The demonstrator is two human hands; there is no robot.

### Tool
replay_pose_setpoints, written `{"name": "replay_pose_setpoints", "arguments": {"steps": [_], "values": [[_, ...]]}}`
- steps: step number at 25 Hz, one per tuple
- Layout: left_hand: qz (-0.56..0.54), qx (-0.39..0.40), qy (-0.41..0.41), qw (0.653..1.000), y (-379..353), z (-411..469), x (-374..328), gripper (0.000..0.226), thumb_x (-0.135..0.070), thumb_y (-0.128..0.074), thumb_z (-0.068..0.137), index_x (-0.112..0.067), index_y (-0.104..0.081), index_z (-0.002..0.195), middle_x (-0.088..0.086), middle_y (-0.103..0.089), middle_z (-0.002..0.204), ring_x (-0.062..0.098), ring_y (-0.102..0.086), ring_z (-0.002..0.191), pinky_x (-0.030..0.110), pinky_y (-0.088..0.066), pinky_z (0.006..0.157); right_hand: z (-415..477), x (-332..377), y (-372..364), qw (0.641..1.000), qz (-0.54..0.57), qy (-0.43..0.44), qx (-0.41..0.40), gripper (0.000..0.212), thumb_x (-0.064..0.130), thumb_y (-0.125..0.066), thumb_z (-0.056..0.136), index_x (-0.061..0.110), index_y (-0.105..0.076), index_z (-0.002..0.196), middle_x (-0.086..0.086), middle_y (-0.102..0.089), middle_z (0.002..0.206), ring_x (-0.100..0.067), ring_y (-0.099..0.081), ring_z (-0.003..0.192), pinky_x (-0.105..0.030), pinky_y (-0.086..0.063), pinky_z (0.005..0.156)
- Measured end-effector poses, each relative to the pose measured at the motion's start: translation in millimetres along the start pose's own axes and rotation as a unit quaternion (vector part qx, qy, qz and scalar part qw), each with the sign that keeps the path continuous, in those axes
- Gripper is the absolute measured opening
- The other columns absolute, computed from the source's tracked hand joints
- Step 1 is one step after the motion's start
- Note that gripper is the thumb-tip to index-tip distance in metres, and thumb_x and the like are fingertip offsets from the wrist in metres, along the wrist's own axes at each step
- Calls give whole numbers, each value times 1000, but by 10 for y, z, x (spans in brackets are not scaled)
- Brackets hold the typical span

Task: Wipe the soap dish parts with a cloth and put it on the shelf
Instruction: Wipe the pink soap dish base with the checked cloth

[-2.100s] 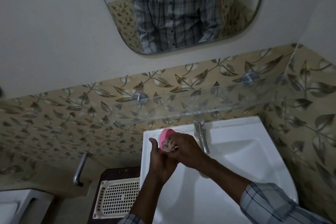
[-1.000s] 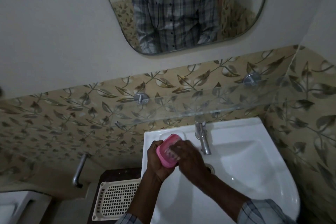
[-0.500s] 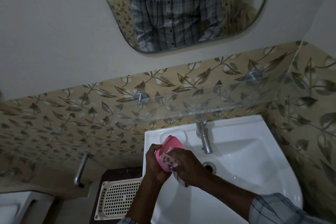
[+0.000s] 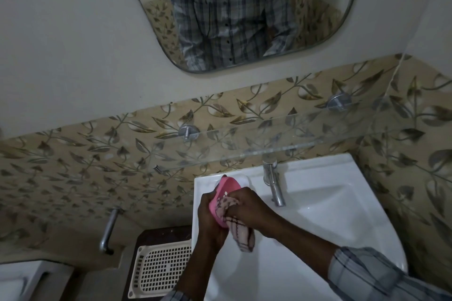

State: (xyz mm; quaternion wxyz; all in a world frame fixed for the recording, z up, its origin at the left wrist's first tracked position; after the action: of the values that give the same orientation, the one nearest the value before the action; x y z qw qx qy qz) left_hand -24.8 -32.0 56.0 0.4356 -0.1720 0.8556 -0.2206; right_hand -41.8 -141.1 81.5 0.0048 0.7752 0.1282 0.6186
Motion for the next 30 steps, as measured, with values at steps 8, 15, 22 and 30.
{"name": "replay_pose_setpoints", "arguments": {"steps": [8,15,22,30], "values": [[-15,-4,-103,995,108,-4,-11,45,-20,-20,107,0,-55,126,15,-75,106,30,-66,101,31,-58,81,149,333,78,869,449,-157,-133,10,-13,-62,85,-6,-69,85,-21,-70,77,-22,-68,54,-25,-56,51],[-134,-34,-37,990,366,9,-113,56,-40,-57,74,-2,-60,115,18,-73,85,29,-72,74,36,-61,60,33,245,514,936,335,-110,-14,35,-17,-52,83,-13,-63,116,-29,-66,105,-34,-65,89,-37,-54,79],[-181,48,58,981,124,-109,157,60,-35,-44,89,3,-55,134,31,-54,136,45,-56,118,59,-39,107,74,84,468,977,210,-22,-34,28,-3,-69,83,8,-70,109,-10,-72,107,-28,-66,100,-29,-57,80],[-227,80,40,970,-1,-129,1,61,-36,-50,83,4,-54,130,29,-65,114,40,-66,97,48,-58,85,-304,-163,387,892,-323,317,11,57,52,-55,95,27,-44,145,5,-41,153,-5,-35,141,-39,-35,117]]}}
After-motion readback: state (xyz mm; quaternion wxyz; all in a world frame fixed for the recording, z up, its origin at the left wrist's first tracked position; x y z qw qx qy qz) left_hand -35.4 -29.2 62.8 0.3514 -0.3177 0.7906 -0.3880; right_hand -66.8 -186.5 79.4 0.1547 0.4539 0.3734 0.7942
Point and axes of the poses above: each hand's wrist, its own z-axis towards the middle knuckle, its own y-axis out of the back of the hand, x = y × z, the point moved 3 cm from there along z, towards the middle knuckle
